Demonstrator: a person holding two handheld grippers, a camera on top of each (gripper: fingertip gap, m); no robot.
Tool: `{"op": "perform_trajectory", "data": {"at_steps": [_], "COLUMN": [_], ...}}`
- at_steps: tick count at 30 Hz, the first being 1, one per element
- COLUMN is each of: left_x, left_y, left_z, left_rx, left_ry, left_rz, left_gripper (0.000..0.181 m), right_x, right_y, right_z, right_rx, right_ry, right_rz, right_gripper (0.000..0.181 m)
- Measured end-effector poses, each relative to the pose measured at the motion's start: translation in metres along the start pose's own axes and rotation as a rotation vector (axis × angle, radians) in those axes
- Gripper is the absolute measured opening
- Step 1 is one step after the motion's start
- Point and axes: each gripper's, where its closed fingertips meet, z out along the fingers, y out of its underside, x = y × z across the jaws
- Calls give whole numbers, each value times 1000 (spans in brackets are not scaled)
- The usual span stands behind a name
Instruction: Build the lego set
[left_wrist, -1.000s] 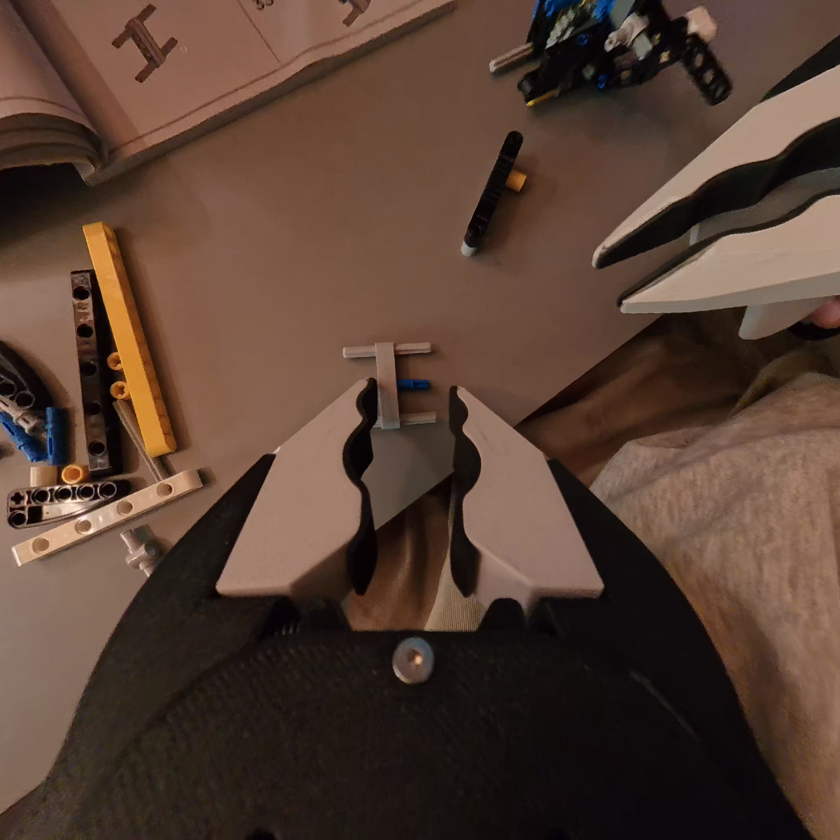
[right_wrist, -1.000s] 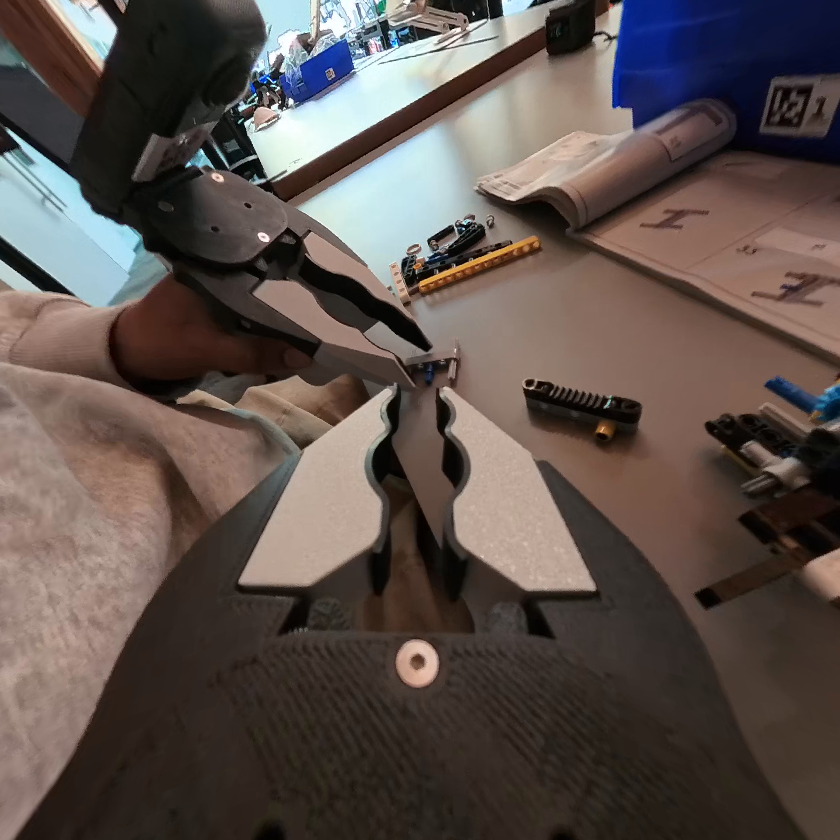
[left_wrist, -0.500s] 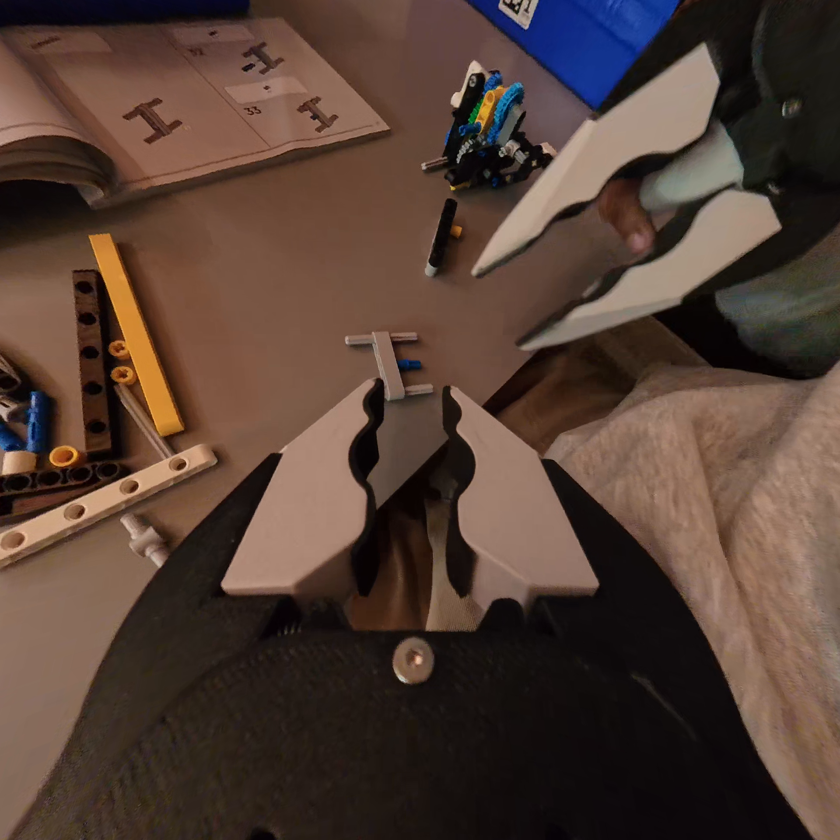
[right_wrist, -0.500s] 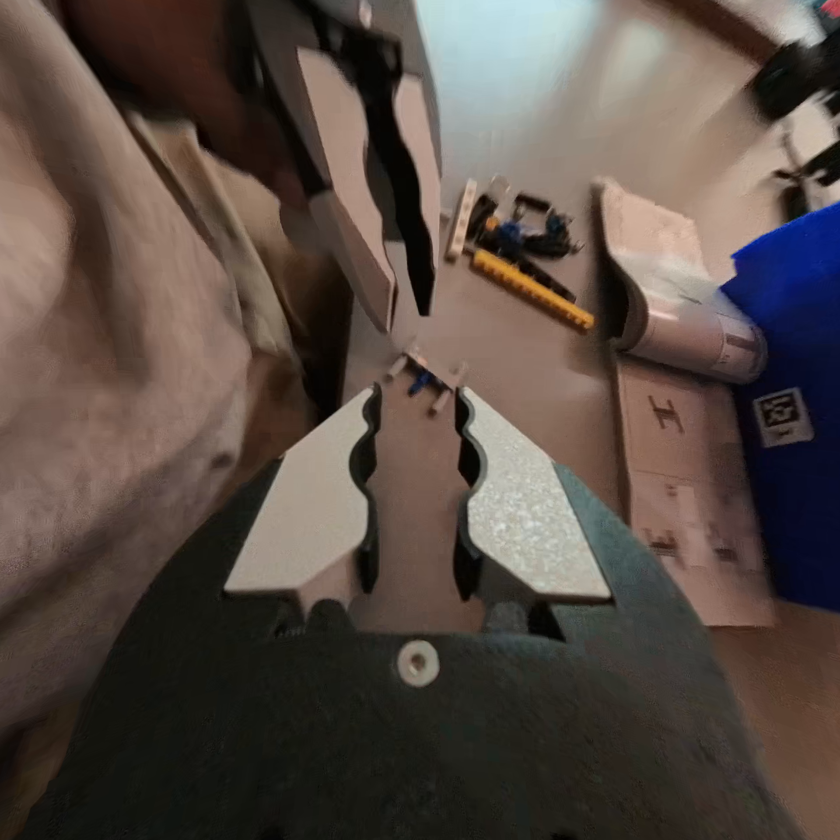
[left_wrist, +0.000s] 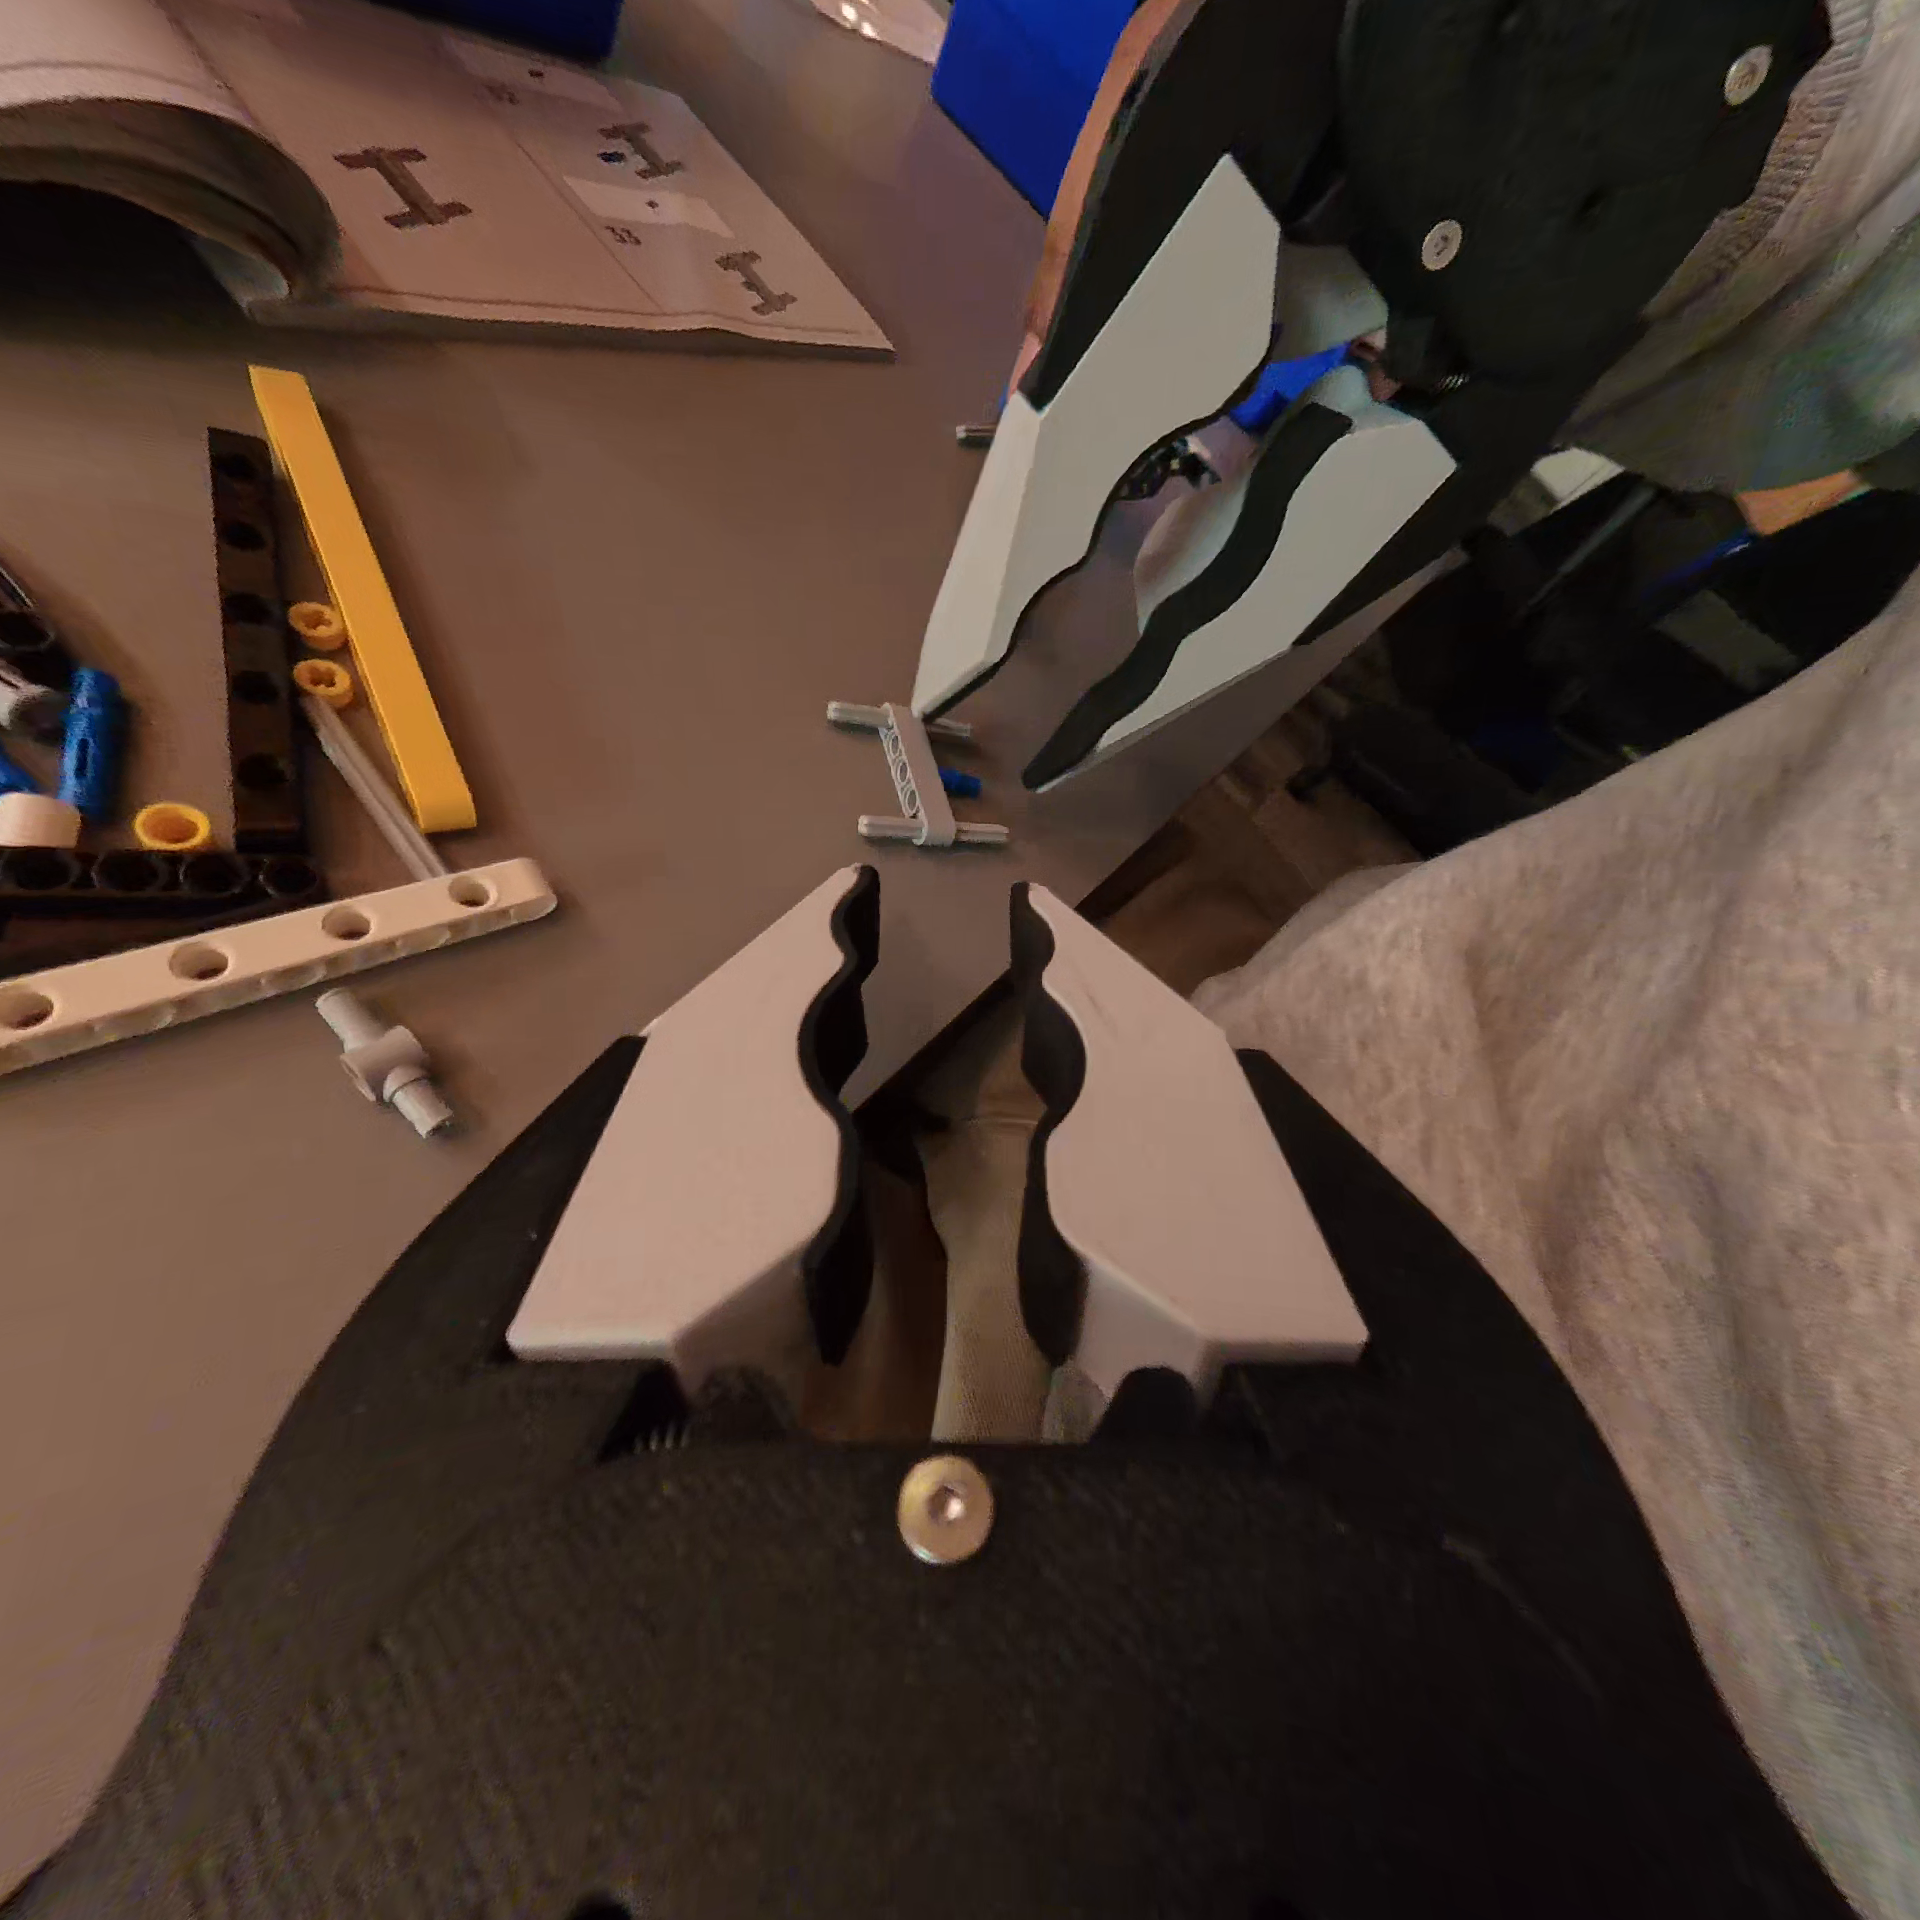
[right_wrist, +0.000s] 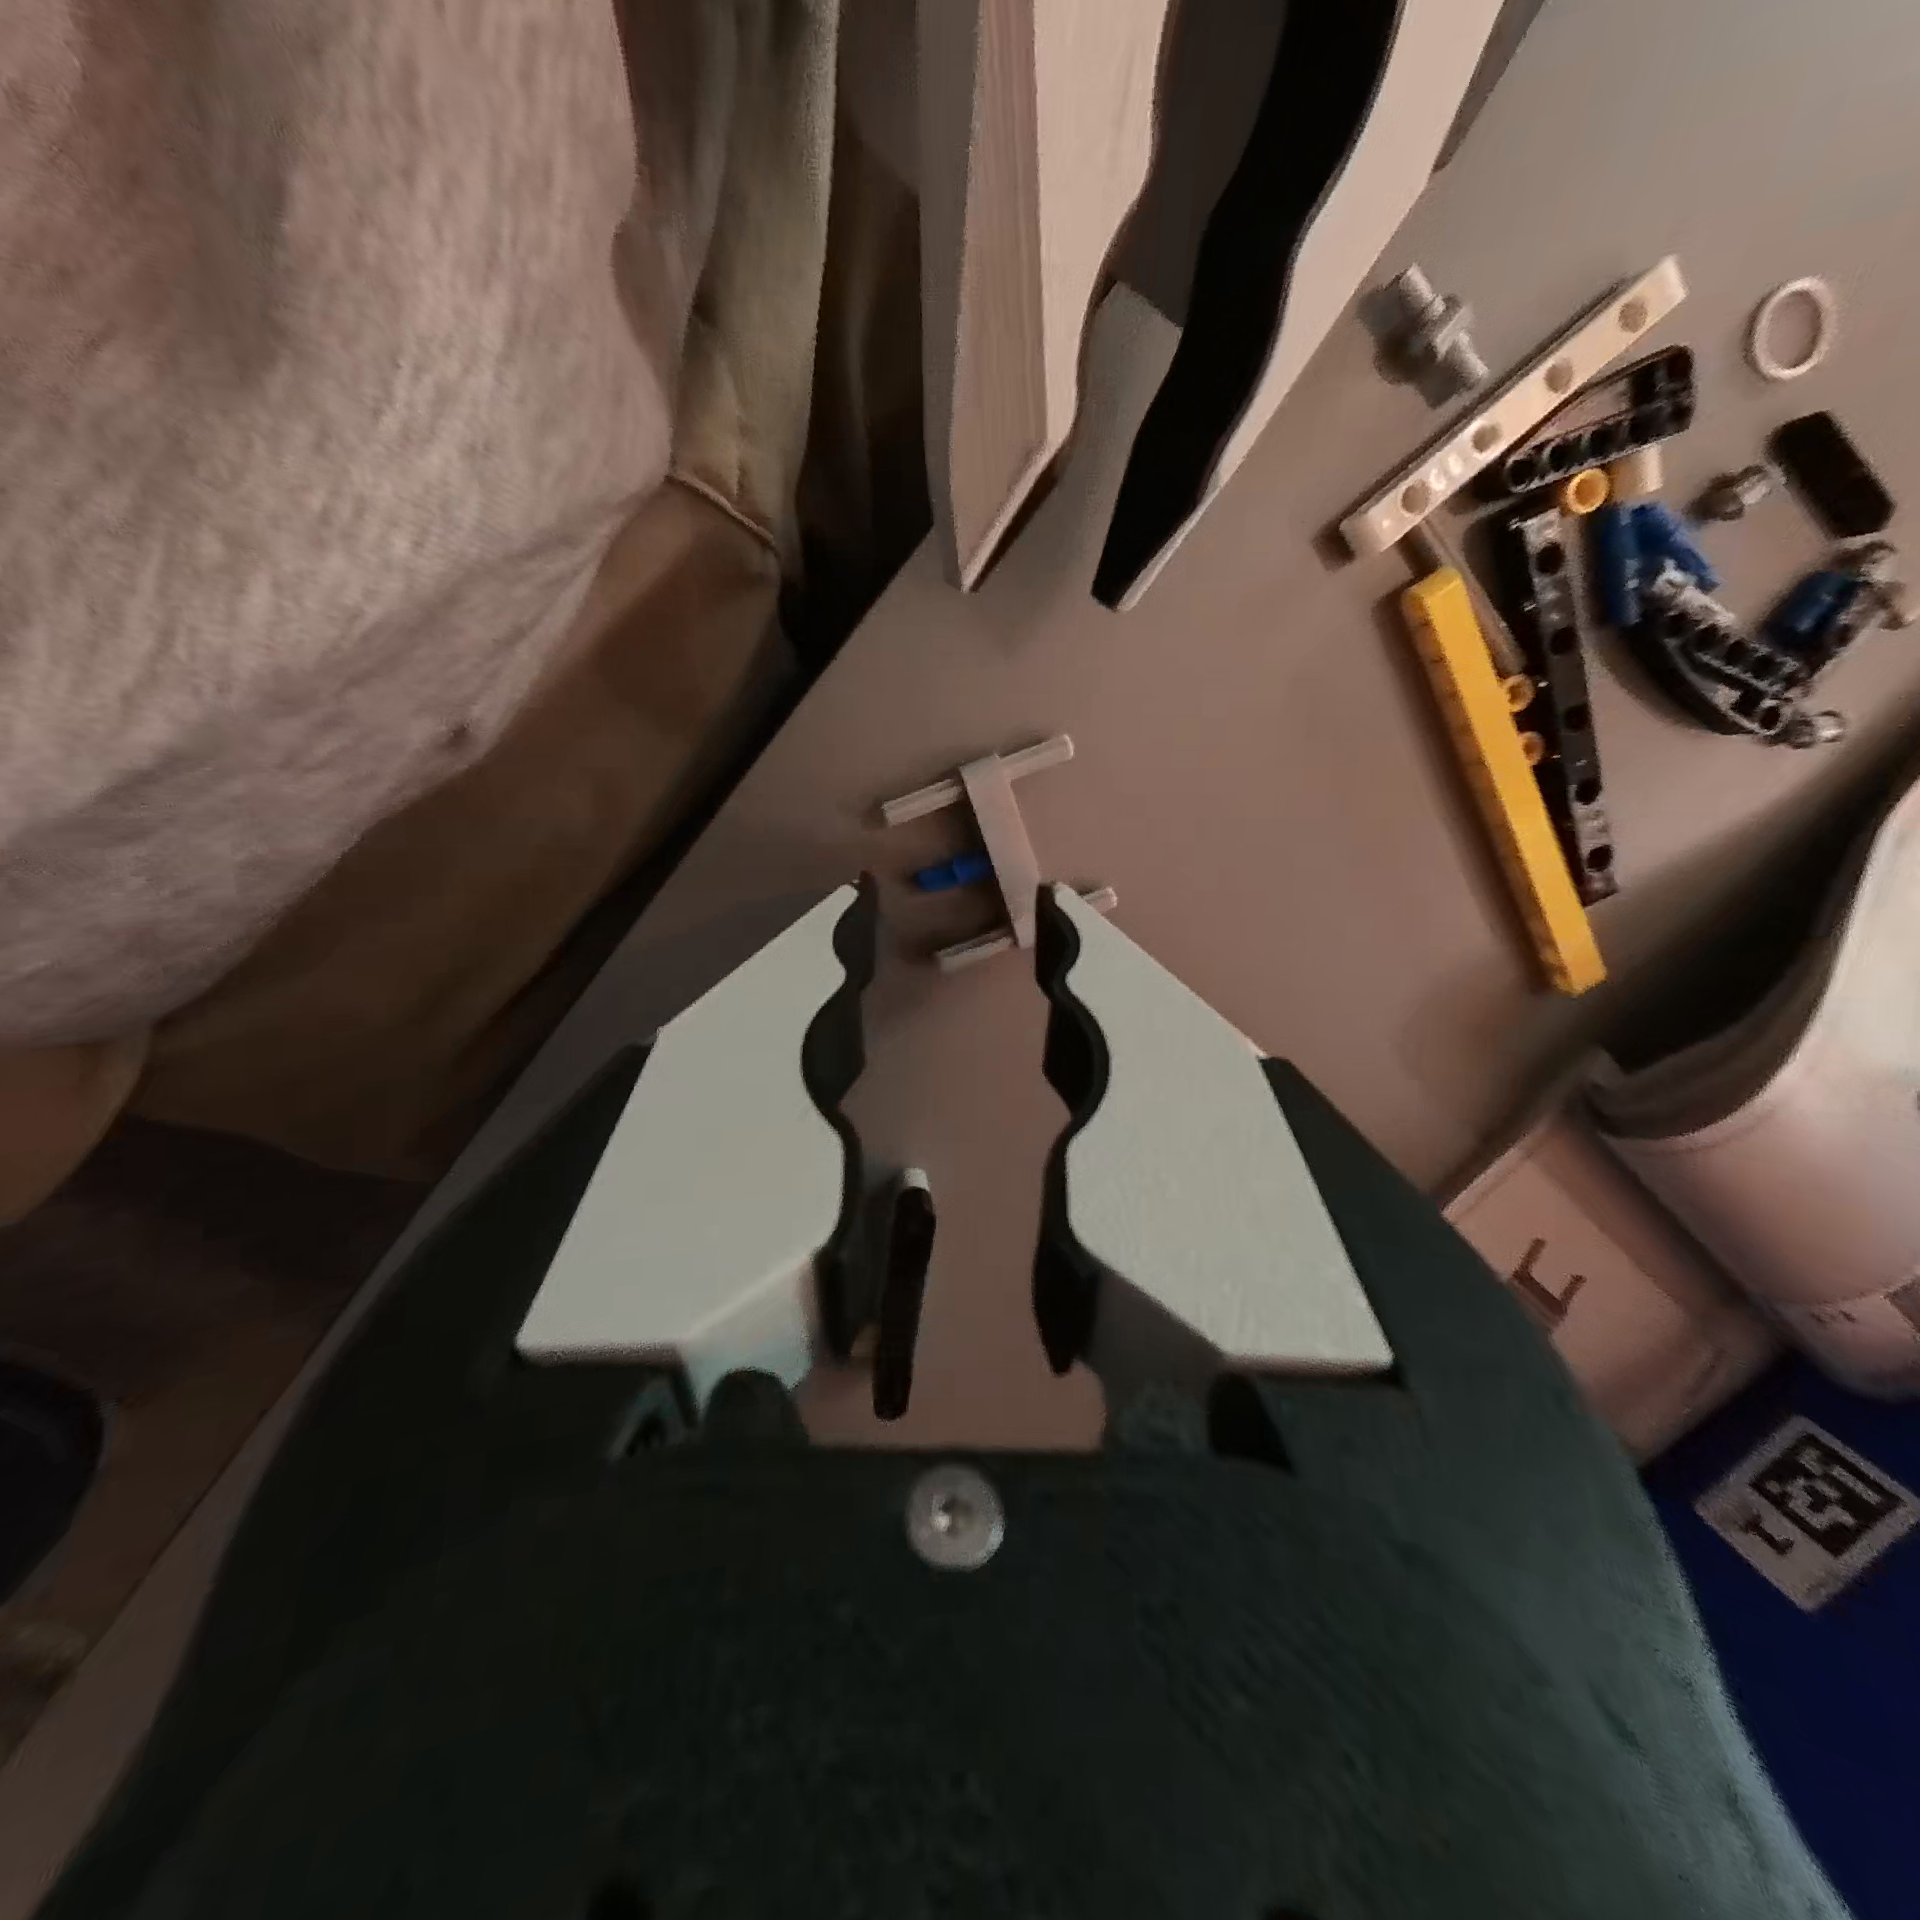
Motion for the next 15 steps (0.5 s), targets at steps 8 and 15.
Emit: {"op": "perform_trajectory", "data": {"at_steps": [8, 15], "left_x": [-3, -4], "left_y": [1, 0], "left_z": [2, 2], "left_rx": [25, 26], "left_ry": [90, 93], "left_rz": [-91, -82], "left_gripper": [20, 17], "right_x": [0, -1], "right_y": [0, 1], "right_z": [5, 9], "right_rx": [-24, -35], "right_ry": [-88, -100], "right_rz": [-35, -67], "right_gripper": [30, 28]}}
